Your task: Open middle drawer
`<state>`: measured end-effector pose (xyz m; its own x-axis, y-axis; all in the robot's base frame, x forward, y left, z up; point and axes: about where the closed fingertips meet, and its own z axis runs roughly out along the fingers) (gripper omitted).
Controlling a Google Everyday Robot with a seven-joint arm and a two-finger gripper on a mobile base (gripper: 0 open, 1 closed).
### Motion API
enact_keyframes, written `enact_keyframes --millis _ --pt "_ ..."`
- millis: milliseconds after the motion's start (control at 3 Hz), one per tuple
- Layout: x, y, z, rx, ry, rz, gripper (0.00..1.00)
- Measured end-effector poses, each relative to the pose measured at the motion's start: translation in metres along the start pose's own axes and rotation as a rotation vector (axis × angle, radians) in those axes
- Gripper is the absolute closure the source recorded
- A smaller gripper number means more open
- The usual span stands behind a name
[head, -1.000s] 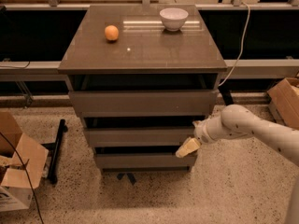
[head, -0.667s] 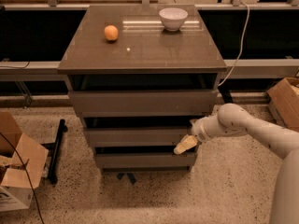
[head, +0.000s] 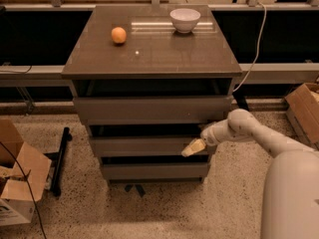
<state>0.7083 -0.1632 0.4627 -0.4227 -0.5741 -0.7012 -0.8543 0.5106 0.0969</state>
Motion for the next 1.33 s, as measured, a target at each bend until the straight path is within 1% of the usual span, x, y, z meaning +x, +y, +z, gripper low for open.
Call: enact_keyframes --millis 333,667,1000,1333 --pt "0.024 0.005 0.023 -0.052 0.018 0.058 0.18" --pt "0.022 0.006 0.021 -0.056 0.019 0.062 0.41" --pt "0.016 0.007 0.014 -0.056 0.020 0.062 0.73" --pt "0.014 0.006 0.013 -0.056 0.020 0.062 1.00"
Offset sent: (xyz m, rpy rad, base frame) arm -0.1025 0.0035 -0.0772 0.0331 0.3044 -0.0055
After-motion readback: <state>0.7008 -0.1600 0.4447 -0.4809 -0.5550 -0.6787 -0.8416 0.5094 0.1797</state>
